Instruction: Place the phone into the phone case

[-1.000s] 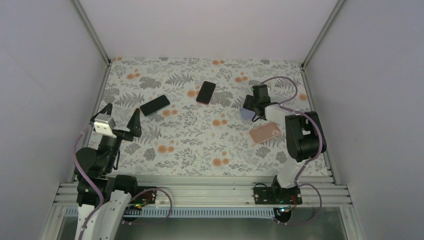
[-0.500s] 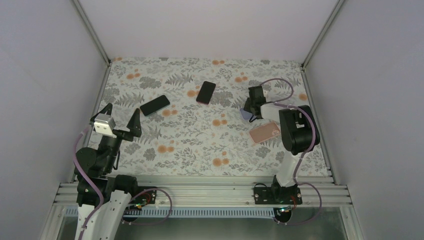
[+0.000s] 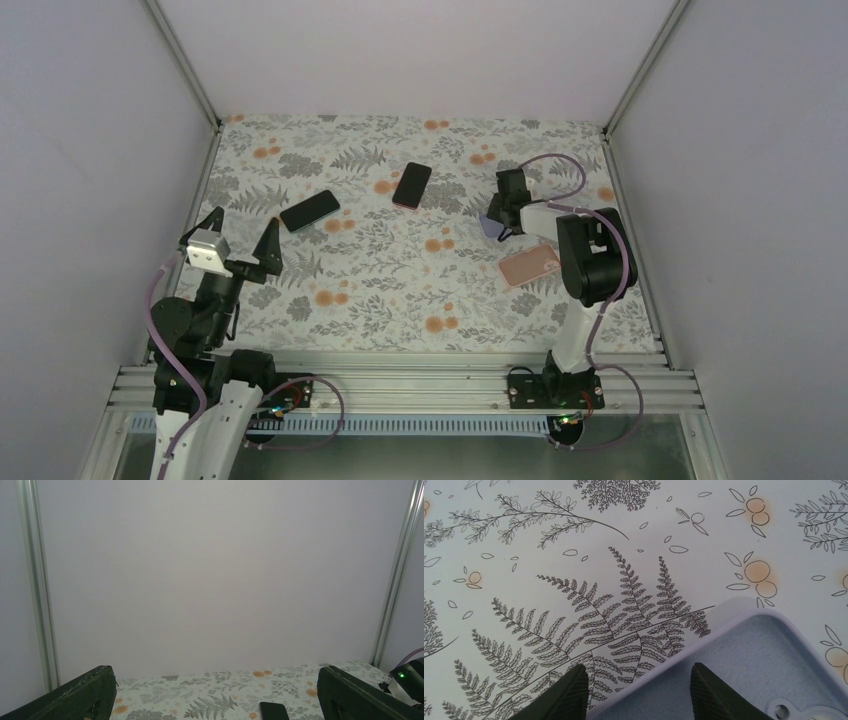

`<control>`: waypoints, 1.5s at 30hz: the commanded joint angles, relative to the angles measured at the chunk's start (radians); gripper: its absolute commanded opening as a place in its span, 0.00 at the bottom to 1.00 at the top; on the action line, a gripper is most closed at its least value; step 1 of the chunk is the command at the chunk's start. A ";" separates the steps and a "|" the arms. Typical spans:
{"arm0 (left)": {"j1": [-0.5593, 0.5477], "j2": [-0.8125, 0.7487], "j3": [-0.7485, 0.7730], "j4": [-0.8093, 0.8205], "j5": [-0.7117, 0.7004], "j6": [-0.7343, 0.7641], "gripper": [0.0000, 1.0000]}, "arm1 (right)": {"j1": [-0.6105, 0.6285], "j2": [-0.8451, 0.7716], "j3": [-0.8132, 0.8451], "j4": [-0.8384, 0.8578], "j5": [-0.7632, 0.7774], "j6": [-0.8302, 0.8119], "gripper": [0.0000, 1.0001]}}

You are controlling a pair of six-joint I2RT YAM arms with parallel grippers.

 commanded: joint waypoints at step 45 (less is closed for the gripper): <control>-0.003 0.017 -0.016 0.024 -0.007 0.014 1.00 | 0.436 -0.241 -0.136 -0.184 -0.305 -0.392 0.04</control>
